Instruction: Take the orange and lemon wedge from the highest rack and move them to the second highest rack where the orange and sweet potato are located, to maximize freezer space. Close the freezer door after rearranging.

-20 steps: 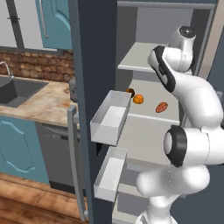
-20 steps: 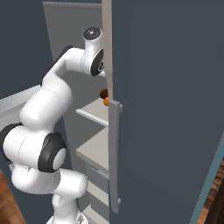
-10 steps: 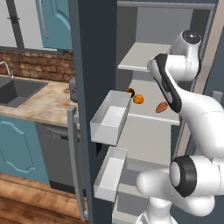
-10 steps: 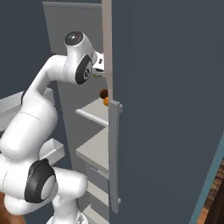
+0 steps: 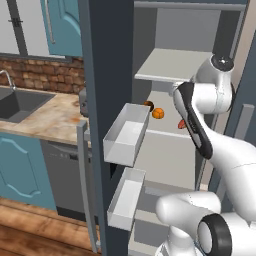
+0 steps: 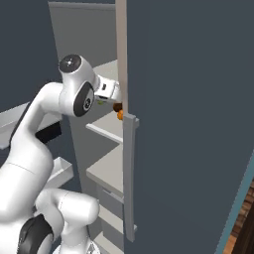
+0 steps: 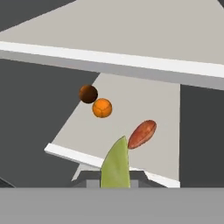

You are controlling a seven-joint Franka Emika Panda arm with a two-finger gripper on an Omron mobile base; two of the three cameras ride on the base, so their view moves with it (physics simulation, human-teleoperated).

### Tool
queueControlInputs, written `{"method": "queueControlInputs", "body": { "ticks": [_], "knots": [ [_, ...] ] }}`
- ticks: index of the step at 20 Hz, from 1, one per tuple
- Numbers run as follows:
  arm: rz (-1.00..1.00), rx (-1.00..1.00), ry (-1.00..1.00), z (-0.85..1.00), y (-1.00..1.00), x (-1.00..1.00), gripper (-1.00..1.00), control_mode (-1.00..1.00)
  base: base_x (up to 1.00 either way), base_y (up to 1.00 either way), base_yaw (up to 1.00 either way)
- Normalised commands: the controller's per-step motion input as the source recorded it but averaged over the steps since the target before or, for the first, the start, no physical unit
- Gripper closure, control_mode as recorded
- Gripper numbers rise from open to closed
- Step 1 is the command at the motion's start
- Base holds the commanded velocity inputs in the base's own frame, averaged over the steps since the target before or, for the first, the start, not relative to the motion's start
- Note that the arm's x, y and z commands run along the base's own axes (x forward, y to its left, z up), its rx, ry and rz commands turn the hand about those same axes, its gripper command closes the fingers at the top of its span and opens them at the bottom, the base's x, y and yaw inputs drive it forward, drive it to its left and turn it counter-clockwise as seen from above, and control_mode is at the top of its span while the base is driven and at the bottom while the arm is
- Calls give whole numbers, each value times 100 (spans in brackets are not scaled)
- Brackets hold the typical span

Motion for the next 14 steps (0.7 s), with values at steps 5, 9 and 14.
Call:
{"method": "queueControlInputs", "body": {
  "ticks": [5, 9, 14],
  "knots": [
    [0, -9, 4, -56, 12, 1, 100, -100, 0, 0, 0],
    [0, -5, 2, -50, 2, 18, 100, -100, 0, 0, 0],
    [0, 0, 0, -39, 0, 37, 100, -100, 0, 0, 0]
  ]
}}
